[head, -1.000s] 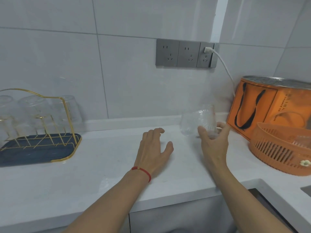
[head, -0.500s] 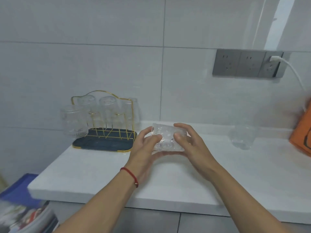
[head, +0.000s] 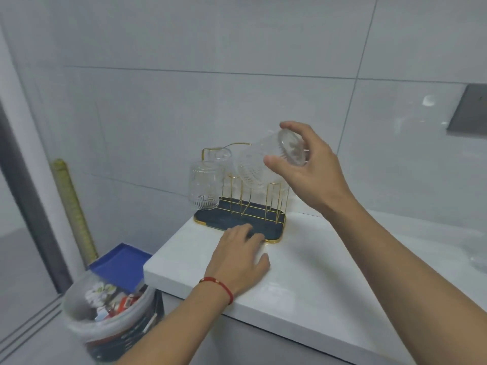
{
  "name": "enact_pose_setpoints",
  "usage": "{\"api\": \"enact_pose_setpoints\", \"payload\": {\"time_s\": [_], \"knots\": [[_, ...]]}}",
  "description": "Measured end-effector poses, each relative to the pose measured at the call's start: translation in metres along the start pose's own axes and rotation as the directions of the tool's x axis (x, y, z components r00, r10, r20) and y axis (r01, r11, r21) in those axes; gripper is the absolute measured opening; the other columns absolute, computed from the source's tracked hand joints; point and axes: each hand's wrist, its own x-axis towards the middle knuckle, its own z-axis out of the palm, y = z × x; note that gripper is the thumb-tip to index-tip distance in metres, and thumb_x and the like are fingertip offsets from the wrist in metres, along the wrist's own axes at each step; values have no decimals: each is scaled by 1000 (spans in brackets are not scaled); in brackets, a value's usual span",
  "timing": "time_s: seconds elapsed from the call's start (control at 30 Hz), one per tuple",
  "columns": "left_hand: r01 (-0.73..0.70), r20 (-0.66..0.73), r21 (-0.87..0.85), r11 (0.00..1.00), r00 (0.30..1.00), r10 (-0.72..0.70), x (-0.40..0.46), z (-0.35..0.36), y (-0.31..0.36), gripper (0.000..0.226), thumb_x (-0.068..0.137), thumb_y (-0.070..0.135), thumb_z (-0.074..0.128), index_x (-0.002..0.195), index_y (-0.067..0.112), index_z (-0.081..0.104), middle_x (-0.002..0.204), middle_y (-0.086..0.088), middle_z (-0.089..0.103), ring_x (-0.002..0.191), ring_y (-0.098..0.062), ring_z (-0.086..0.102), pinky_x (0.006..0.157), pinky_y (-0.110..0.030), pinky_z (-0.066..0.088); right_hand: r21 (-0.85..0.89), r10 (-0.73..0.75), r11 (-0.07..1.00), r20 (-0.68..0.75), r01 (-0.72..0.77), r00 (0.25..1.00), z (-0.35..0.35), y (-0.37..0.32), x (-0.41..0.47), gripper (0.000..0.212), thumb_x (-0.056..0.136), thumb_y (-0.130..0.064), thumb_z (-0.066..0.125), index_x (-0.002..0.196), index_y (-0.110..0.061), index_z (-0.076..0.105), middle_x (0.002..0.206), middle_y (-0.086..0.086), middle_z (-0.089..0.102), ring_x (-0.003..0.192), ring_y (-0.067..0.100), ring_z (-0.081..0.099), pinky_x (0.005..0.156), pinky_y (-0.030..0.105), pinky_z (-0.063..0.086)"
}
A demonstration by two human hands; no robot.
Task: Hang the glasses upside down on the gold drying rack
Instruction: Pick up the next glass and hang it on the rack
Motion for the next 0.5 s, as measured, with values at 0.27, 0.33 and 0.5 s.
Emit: {"api": "enact_pose_setpoints", "payload": {"time_s": [0.27,0.33,0.5], "knots": [[15,26,30,999,1000,-16,1,4,-5,42,89,44,46,121,22,60,117,0,57,113,-21,50,102,-36,41,-309,33,951,184,26,982,61,-1,46,71,84,-40,75,147,-25,46,142,9,61,131,31,57,103,45,49],[12,22,35,999,1000,-13,2,5,-5,43,89,44,45,124,22,59,118,0,58,114,-22,51,103,-37,41,-378,31,923,244,66,969,70,4,51,70,83,-41,75,146,-23,50,142,8,63,131,31,57,96,38,46],[16,23,49,999,1000,-17,3,7,-5,45,89,40,47,123,13,59,121,-5,59,117,-24,50,103,-37,42,-513,34,842,358,167,933,86,16,52,71,83,-44,73,147,-21,55,139,7,68,132,31,58,102,42,49]]}}
